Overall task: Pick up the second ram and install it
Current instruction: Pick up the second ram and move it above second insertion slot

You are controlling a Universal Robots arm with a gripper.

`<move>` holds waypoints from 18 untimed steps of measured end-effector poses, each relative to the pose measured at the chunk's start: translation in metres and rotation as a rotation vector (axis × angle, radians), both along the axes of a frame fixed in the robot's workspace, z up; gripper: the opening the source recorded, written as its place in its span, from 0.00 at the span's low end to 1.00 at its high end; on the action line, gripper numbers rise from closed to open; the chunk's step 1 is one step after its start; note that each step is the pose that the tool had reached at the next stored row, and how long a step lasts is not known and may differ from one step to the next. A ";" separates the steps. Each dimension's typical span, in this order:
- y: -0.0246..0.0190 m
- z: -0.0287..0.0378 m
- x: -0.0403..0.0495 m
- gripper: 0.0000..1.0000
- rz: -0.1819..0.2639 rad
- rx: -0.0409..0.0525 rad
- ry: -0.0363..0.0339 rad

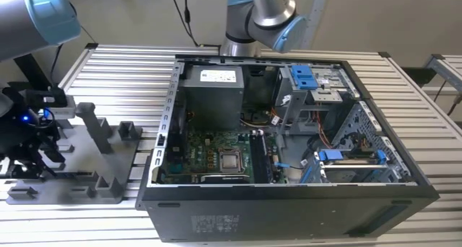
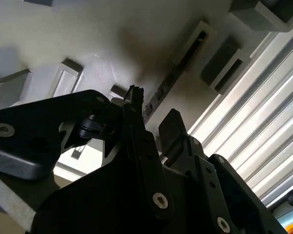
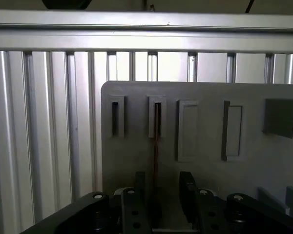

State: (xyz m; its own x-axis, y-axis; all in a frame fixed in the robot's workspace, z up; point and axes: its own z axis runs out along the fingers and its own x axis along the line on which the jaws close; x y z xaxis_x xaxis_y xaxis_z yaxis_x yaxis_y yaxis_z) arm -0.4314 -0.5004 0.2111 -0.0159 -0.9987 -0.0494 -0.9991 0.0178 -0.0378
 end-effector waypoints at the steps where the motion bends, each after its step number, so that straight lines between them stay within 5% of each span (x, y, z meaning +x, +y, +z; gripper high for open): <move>1: 0.0000 -0.0017 -0.0004 0.42 0.000 -0.0005 -0.0001; 11: 0.0000 -0.0178 -0.0021 0.42 0.003 -0.0022 -0.0001; 18: 0.0000 -0.0185 -0.0022 0.42 0.004 -0.0023 0.0001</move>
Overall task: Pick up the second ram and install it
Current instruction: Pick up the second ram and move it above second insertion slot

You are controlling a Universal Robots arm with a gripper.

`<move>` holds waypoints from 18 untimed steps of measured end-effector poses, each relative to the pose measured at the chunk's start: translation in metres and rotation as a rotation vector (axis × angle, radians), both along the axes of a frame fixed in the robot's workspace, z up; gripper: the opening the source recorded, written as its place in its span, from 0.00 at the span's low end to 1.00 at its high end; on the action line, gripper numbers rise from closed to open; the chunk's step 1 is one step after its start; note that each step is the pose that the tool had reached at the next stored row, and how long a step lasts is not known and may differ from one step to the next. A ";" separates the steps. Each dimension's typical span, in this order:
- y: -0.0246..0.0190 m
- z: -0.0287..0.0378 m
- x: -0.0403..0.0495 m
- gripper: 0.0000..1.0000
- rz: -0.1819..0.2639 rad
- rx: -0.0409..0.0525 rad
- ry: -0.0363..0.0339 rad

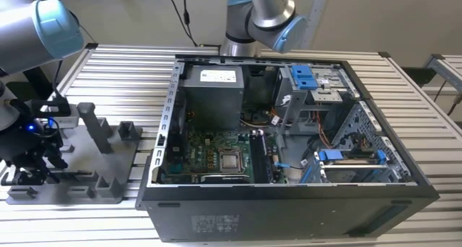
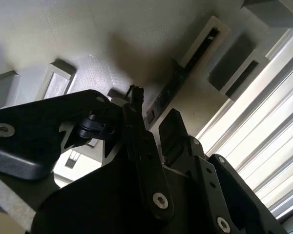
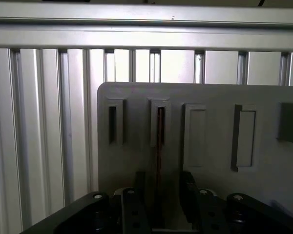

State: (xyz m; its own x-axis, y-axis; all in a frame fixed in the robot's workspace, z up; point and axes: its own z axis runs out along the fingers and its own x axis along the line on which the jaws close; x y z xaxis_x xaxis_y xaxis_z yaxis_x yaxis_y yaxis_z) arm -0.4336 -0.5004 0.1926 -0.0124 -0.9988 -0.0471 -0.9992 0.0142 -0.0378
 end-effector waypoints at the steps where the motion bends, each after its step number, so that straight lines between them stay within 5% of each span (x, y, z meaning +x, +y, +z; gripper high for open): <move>1: 0.0000 -0.0001 0.0000 0.42 0.000 0.0000 -0.0001; 9: 0.0000 -0.0006 0.0000 0.42 0.000 0.0001 -0.0001; 15: 0.0000 -0.0010 0.0000 0.21 0.000 0.0000 -0.0001; 18: 0.0000 -0.0012 0.0000 0.21 0.000 0.0001 -0.0001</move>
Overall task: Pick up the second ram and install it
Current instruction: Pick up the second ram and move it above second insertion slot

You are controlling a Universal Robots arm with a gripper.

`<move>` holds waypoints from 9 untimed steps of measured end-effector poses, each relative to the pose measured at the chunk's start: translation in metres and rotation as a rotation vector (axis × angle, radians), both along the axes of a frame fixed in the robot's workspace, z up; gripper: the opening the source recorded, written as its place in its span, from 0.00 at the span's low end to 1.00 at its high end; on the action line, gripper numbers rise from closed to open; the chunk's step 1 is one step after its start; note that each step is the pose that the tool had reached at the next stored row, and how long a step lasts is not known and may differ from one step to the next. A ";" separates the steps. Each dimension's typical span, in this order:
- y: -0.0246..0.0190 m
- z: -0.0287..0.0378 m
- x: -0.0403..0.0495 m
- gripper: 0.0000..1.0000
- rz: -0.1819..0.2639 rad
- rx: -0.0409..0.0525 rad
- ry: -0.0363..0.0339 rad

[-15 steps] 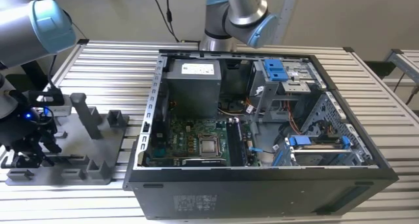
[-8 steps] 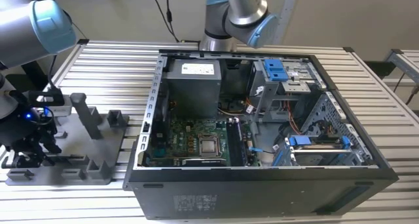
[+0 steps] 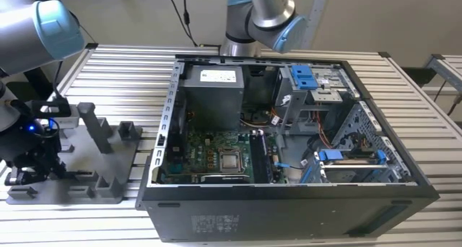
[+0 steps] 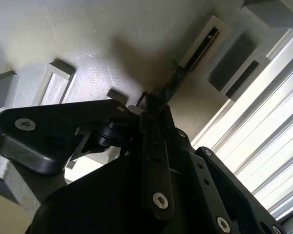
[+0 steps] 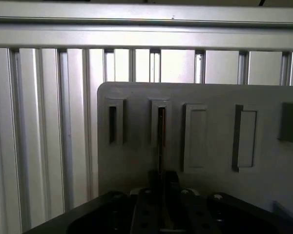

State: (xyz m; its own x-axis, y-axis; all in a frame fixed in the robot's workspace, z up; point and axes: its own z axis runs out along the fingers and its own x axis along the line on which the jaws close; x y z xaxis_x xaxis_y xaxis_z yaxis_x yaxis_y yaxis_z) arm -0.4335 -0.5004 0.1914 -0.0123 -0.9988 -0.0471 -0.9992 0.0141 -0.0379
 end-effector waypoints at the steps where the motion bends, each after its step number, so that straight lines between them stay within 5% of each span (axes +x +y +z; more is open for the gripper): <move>1: 0.0000 -0.0001 0.0000 0.18 0.000 0.0001 0.0000; 9: 0.0000 -0.0006 0.0000 0.14 0.000 0.0000 0.0001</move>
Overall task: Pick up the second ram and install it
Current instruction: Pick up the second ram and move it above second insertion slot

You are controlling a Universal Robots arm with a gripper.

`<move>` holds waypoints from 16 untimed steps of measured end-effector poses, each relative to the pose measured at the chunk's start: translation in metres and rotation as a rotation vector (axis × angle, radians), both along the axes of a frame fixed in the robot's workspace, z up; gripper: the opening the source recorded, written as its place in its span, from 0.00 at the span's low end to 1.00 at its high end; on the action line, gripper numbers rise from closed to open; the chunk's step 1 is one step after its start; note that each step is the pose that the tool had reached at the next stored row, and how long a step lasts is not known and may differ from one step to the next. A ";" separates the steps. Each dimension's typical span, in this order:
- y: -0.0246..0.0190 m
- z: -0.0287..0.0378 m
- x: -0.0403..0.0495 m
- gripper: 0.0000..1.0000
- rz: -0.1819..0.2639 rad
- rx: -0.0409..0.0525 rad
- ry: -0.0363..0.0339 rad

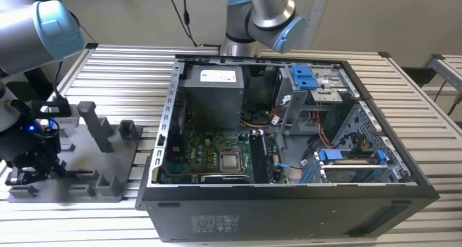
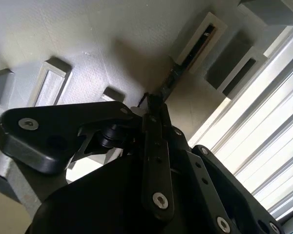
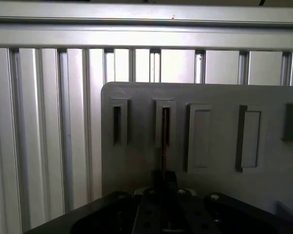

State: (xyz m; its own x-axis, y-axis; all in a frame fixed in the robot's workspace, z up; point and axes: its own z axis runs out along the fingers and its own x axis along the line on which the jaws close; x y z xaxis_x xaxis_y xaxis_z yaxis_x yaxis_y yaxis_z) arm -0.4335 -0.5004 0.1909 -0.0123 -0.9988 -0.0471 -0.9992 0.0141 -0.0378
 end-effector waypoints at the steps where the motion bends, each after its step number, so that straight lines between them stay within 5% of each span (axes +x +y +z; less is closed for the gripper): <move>1: 0.0000 -0.0001 0.0000 0.14 0.000 0.0000 0.0000; 9: 0.0000 0.0001 0.0000 0.14 0.000 0.0003 -0.0005; 16: 0.0000 0.0090 0.0000 0.14 0.000 0.0000 0.0000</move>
State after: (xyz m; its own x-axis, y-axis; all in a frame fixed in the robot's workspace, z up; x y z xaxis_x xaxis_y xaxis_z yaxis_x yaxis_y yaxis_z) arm -0.4336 -0.5004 0.1999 -0.0124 -0.9988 -0.0471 -0.9992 0.0142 -0.0379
